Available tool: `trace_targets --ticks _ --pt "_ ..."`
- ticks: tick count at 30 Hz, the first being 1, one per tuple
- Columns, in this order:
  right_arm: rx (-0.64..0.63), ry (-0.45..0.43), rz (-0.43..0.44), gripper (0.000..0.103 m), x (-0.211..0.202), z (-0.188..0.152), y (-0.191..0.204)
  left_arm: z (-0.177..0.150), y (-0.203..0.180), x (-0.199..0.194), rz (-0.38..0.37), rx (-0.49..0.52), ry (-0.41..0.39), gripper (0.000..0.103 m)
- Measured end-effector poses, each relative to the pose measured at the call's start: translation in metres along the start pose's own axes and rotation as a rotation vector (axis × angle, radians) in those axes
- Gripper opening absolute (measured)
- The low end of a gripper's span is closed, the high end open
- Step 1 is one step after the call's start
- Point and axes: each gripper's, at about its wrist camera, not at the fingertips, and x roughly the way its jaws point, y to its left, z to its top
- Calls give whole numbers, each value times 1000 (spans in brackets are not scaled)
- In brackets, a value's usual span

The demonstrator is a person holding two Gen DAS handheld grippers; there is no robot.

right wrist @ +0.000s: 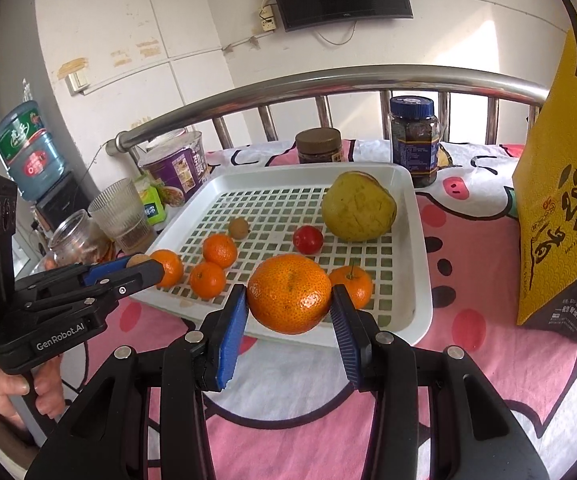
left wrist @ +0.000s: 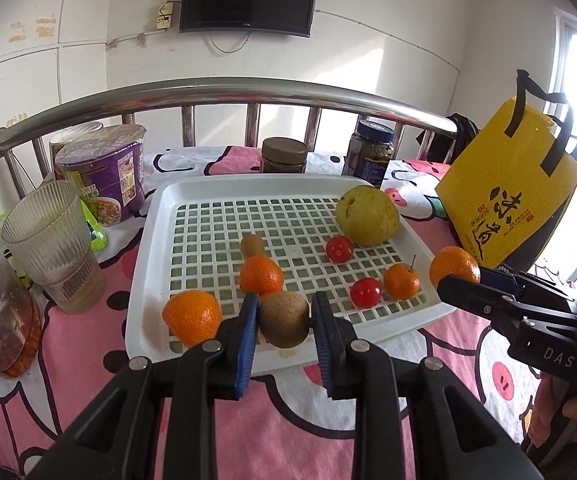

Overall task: Organize fruits
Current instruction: 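Carry the kiwi and tangerine into the tray and open both tools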

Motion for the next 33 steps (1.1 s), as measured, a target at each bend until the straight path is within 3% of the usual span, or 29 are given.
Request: trace_targets --ticks 16,33 --pt "-8 43 -9 41 79 72 6 55 42 69 118 -146 0 29" --pt "-167 205 -183 41 173 99 19 58 63 119 179 -169 79 29"
